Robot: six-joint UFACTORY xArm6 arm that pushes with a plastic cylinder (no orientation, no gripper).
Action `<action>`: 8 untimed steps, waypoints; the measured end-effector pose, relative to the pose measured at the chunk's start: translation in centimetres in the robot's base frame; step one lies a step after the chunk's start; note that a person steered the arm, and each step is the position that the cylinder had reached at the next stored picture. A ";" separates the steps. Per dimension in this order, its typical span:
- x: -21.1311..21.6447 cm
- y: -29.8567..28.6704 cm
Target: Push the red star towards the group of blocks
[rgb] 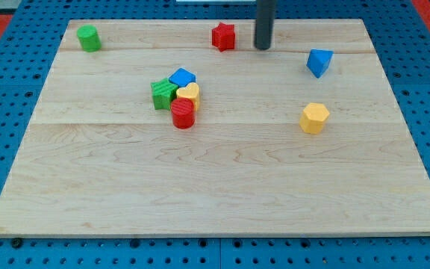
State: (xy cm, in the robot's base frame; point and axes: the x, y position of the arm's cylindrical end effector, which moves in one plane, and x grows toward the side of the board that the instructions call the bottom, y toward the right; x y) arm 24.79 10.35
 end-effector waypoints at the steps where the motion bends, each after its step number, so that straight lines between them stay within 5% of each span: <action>1: -2.1 1.1; 5: -2.4 -3.2; 6: -5.4 -4.9; 8: -2.5 -7.9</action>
State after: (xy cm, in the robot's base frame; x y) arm 22.24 2.45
